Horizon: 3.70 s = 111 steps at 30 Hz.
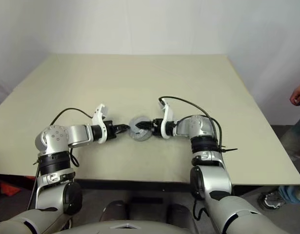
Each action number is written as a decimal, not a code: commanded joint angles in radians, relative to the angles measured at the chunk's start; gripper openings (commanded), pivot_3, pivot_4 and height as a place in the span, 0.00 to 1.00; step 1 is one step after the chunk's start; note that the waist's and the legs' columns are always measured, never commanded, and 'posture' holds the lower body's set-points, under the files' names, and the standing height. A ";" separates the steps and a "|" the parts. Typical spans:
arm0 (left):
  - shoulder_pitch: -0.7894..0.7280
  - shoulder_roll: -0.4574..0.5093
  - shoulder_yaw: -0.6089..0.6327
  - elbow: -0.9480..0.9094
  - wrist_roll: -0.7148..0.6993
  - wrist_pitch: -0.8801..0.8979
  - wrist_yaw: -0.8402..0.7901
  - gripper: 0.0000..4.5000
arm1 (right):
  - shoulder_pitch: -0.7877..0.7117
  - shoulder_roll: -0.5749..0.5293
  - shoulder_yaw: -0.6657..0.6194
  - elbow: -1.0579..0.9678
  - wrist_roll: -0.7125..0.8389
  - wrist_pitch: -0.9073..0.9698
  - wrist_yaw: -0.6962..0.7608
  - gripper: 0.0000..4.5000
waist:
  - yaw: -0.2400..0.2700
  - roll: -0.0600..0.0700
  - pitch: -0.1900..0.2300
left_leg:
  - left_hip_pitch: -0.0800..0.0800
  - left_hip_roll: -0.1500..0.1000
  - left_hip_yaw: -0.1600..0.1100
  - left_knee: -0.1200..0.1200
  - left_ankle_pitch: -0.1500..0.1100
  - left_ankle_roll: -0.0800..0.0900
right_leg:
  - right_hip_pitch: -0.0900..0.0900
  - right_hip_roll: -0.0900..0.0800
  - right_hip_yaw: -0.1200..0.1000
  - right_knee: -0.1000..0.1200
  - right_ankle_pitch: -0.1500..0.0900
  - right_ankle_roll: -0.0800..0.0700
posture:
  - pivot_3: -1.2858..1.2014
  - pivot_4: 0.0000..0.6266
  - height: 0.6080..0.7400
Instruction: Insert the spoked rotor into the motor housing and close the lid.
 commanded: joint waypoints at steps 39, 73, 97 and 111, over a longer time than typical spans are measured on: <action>0.034 -0.088 0.204 -0.140 -0.364 -0.471 0.068 0.00 | -0.375 0.123 -0.550 0.304 0.376 -0.154 -0.449 0.47 | -0.004 -0.002 0.003 | -0.010 0.001 0.000 0.003 0.002 -0.003 | -0.018 0.001 0.000 0.013 0.000 -0.004 | 0.52 0.00 1.00; 0.045 -0.053 0.058 0.058 -1.044 -0.560 0.302 0.78 | -0.318 0.158 -0.555 0.033 0.617 0.050 -0.625 0.47 | 0.002 -0.003 0.004 | -0.018 0.000 -0.001 0.008 0.003 -0.006 | -0.023 0.001 0.001 0.015 0.005 0.005 | 0.52 0.00 1.00; 0.055 -0.005 -0.031 0.096 -1.089 -0.601 0.245 0.99 | -0.296 0.141 -0.489 0.019 0.612 0.016 -0.594 0.47 | 0.004 -0.003 0.004 | -0.018 0.000 -0.001 0.011 0.004 -0.007 | -0.023 0.001 0.002 0.018 0.005 0.006 | 0.52 0.00 1.00; -0.036 -0.023 -0.055 0.230 -1.022 -0.588 0.158 0.95 | -0.285 0.136 -0.474 0.000 0.614 0.002 -0.594 0.47 | 0.005 -0.003 0.004 | -0.019 0.001 -0.001 0.021 0.004 -0.007 | -0.023 0.001 0.004 0.027 0.004 0.009 | 0.52 0.00 1.00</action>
